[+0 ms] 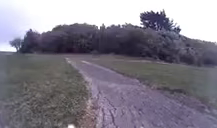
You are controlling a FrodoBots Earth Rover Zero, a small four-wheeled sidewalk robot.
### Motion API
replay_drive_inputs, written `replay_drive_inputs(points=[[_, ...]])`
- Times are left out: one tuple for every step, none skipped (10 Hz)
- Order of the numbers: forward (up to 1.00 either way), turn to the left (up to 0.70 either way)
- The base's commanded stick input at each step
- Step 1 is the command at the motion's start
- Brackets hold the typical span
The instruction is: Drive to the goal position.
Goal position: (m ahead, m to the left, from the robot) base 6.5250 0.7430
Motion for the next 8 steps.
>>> replay_drive_inputs(points=[[0.85,0.00],[0.85,0.00],[0.85,0.00],[0.85,0.00],[0.85,0.00],[0.85,0.00],[0.85,0.00],[0.85,0.00]])
